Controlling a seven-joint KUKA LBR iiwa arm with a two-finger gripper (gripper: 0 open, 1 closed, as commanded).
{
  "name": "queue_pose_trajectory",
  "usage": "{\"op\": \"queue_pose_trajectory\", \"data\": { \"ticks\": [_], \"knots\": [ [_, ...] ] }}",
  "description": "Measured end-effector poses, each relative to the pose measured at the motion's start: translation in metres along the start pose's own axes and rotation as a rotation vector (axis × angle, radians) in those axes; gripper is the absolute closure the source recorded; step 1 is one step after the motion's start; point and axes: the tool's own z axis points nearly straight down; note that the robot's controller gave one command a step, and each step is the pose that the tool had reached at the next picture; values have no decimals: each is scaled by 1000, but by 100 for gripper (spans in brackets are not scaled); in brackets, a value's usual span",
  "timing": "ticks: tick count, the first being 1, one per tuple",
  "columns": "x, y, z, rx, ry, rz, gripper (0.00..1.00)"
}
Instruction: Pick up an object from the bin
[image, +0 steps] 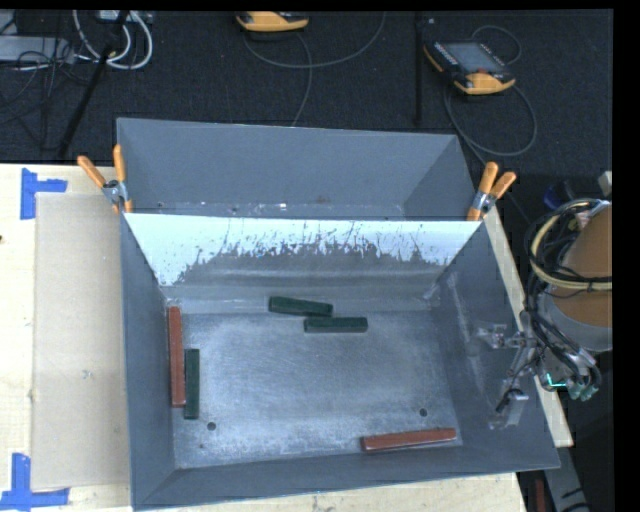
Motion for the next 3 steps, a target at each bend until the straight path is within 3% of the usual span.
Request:
{"op": "queue_pose_trajectory", "data": {
  "ticks": [1, 2, 3],
  "knots": [
    [-37, 91, 45, -3, -6, -80, 0],
    [-141, 69, 67, 3, -14, -92, 0],
    [-132, 126, 111, -2, -5, -69, 0]
  ]
}}
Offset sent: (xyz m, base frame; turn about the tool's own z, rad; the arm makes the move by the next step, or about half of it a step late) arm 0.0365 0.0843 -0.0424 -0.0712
